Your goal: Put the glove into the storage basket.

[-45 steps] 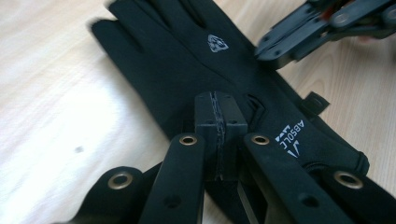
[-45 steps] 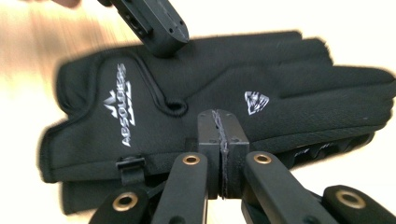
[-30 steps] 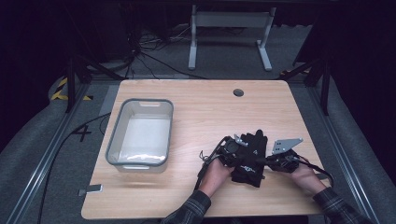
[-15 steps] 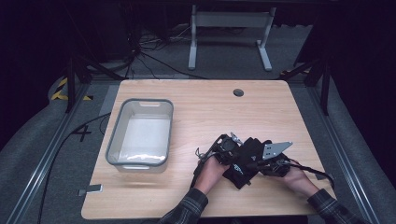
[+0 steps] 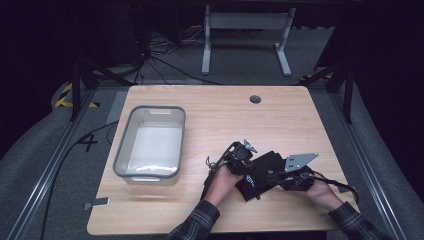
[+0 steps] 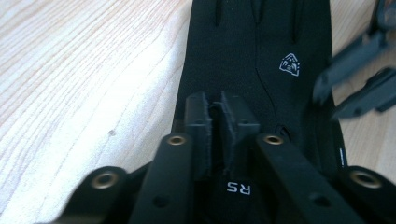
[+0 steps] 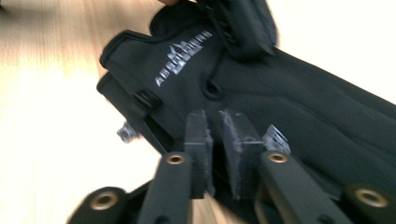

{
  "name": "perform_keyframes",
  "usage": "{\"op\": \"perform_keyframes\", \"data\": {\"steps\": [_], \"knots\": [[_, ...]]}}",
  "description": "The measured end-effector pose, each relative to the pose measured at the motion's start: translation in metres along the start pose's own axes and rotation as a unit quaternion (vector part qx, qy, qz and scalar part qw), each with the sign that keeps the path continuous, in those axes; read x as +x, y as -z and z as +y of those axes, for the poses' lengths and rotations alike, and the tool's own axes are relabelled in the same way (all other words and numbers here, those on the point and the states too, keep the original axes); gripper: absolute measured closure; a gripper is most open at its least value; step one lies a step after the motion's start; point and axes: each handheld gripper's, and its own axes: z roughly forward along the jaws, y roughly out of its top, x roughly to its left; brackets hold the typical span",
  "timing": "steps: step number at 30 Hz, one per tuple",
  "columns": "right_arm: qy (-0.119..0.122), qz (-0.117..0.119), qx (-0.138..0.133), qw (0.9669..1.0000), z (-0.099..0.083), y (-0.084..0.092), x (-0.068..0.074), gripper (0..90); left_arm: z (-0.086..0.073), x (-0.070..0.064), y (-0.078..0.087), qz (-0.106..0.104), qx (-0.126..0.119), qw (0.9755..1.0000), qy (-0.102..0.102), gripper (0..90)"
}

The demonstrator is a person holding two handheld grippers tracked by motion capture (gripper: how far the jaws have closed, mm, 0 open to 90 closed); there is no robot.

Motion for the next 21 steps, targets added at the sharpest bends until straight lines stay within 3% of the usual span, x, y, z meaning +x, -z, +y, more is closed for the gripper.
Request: {"op": "perform_keyframes", "data": {"steps": [1,2,3,4,5,6,7,8,16,21], "knots": [[-0.001,-0.006,-0.001,1.0000,-0.002,0.004,0.000,74.1,0.001,0.000,0.001,0.001,-0.003,1.0000,0.000,74.1],[-0.017,-0.007,-0.012,0.9998,-0.011,0.014,-0.003,67.4,0.002,0.001,0.002,0.000,0.003,1.0000,-0.001,64.5],[-0.017,-0.007,-0.012,0.9998,-0.011,0.014,-0.003,67.4,0.004,0.000,0.002,0.001,0.005,1.0000,-0.003,64.5],[-0.029,-0.017,-0.012,0.9994,-0.018,0.022,-0.005,60.6,0.006,-0.001,0.003,0.004,0.006,0.9999,-0.010,55.4],[-0.029,-0.017,-0.012,0.9994,-0.018,0.022,-0.005,60.6,0.007,-0.002,0.004,0.002,0.006,0.9999,-0.012,55.4],[-0.038,-0.031,-0.014,0.9987,-0.025,0.029,-0.007,53.3,0.009,-0.004,0.004,-0.001,0.006,0.9999,-0.014,47.4],[-0.038,-0.031,-0.014,0.9987,-0.025,0.029,-0.007,53.3,0.010,-0.005,0.004,-0.001,0.005,0.9998,-0.018,47.4],[-0.048,-0.042,-0.015,0.9979,-0.033,0.035,-0.008,47.1,0.010,-0.009,0.002,-0.005,0.008,0.9996,-0.026,41.2],[-0.073,-0.070,-0.006,0.9949,-0.058,0.049,-0.009,34.6,0.015,-0.018,-0.010,-0.008,0.019,0.9984,-0.053,18.8],[-0.082,-0.084,-0.004,0.9931,-0.067,0.053,-0.011,28.5,0.019,-0.020,-0.018,-0.001,0.028,0.9970,-0.073,14.1]]}}
